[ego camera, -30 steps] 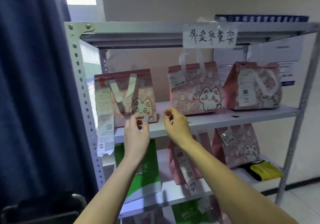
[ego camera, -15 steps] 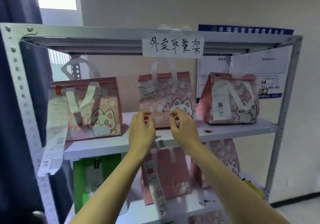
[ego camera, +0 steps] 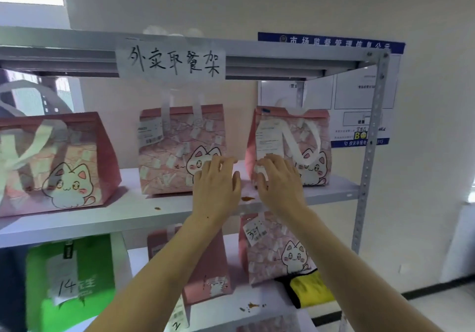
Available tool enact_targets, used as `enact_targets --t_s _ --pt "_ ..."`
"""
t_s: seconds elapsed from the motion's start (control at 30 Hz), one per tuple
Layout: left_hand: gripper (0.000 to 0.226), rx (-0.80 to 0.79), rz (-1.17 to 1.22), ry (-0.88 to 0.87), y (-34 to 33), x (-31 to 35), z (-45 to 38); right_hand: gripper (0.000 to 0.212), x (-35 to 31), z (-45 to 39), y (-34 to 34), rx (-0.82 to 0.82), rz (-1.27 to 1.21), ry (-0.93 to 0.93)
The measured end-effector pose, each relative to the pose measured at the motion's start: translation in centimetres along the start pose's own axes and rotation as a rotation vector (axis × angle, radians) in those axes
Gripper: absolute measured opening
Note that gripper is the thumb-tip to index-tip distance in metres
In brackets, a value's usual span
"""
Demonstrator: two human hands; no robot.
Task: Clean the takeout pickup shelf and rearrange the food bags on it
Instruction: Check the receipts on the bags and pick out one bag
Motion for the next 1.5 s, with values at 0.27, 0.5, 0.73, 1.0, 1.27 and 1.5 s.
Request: enact_targets --t_s 0.27,0.5,0.73,1.0,1.27,1.5 --pt "0.033 -0.043 -0.040 0.029 -2.8 1.7 0.6 0.030 4.2 0.8 0.6 -0.026 0.065 0.002" --pt "0.031 -0.011 -0.020 0.074 -2.2 1.1 3.4 0.025 3.3 2.8 0.2 -0.043 0.008 0.028" --pt "0.031 -0.017 -0.021 0.133 0.2 -2.4 10.9 0.028 -1.5 8.9 0.3 -0.038 -0.100 0.073" --pt "0.022 -0.162 -0.046 0.294 0.0 -9.1 22.5 0.026 -7.0 19.9 -3.1 -0.229 -0.233 0.021" --pt "0.021 -0.282 -0.109 0.408 1.7 -14.4 32.5 0.029 -13.4 28.6 -6.6 -0.388 -0.255 0.005" --pt "0.020 -0.352 -0.125 0.471 2.6 -17.8 37.9 0.027 -16.7 33.4 -8.4 -0.499 -0.290 -0.030"
Point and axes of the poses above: each hand's wrist, its own z-axis away from the middle knuckle, its own y-axis out of the back of the hand, x = y × z, the point moved 10 cm from there along -z, towards the middle knuckle, and after that the axes turned 4 degrees about x, right-handed, at the moved point
